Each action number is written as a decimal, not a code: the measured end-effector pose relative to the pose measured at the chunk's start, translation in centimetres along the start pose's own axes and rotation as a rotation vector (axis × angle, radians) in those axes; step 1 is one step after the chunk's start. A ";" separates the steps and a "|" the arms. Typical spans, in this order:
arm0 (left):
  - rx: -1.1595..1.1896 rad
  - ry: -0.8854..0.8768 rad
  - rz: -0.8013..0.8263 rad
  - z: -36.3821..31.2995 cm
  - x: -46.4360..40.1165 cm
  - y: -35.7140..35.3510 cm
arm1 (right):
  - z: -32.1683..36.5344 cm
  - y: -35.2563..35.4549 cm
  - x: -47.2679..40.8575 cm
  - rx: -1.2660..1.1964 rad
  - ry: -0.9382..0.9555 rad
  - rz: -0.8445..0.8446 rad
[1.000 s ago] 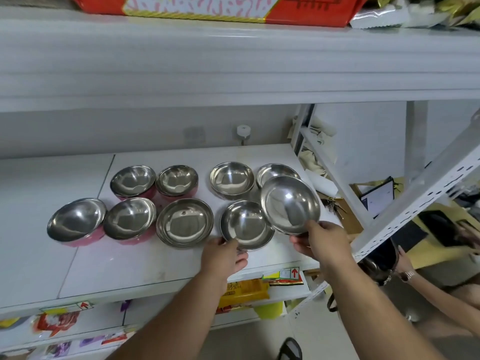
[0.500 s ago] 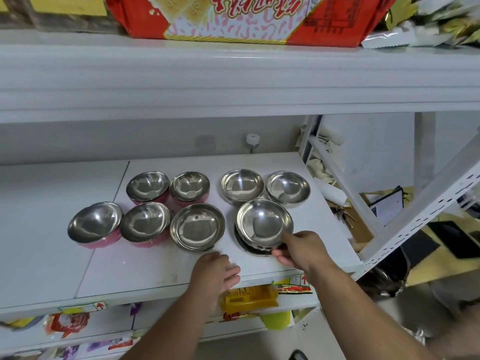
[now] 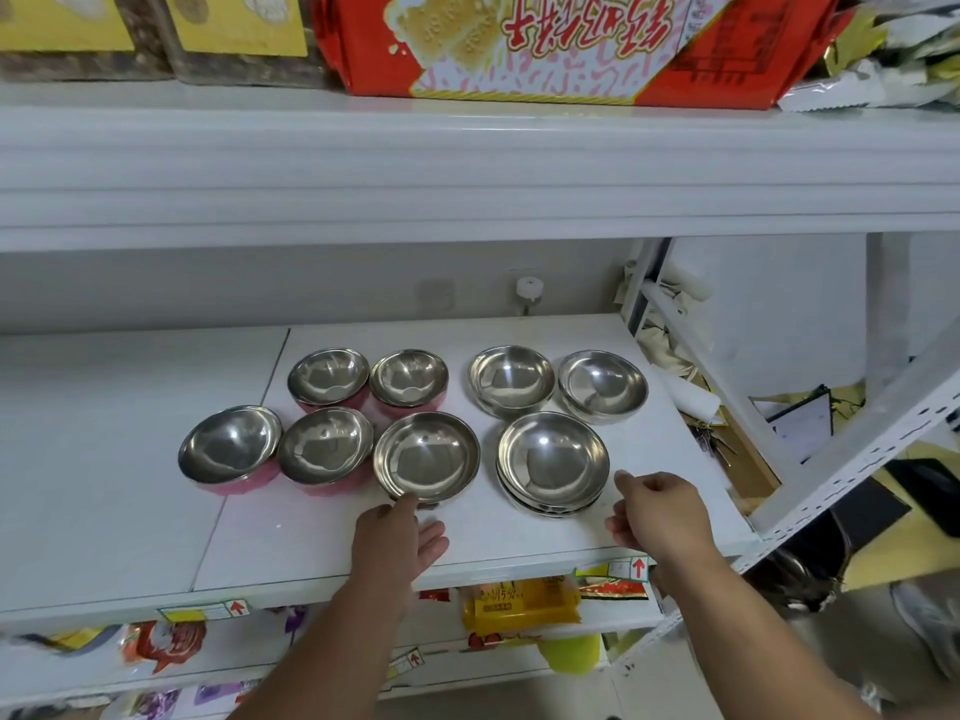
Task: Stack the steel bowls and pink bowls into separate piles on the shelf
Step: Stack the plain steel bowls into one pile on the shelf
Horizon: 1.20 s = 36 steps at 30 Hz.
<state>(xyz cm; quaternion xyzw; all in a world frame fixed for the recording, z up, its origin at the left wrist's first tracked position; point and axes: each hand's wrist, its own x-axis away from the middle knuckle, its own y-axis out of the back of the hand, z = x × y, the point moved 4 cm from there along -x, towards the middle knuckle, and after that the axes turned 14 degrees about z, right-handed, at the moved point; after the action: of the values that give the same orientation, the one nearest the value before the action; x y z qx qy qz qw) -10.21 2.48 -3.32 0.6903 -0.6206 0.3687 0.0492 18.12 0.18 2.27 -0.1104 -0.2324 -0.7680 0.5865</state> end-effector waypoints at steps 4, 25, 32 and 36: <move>0.019 0.008 -0.007 -0.3 0.0 0.2 | 0.6 -0.4 0.5 -0.003 0.046 0.007; -0.128 -0.081 0.094 -1.2 -1.6 1.7 | 4.3 -4.1 2.5 -0.190 0.124 0.139; -0.082 -0.066 0.021 -1.3 -2.5 0.8 | 4.8 1.7 -2.7 -0.153 0.077 -0.036; -0.104 -0.065 -0.028 -1.2 -2.7 0.1 | 4.1 3.4 -6.9 -0.202 0.018 -0.071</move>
<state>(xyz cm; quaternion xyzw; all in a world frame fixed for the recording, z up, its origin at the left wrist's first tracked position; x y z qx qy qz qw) -10.68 5.29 -4.03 0.7069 -0.6306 0.3125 0.0699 22.93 7.35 3.60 -0.1535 -0.1521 -0.8089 0.5468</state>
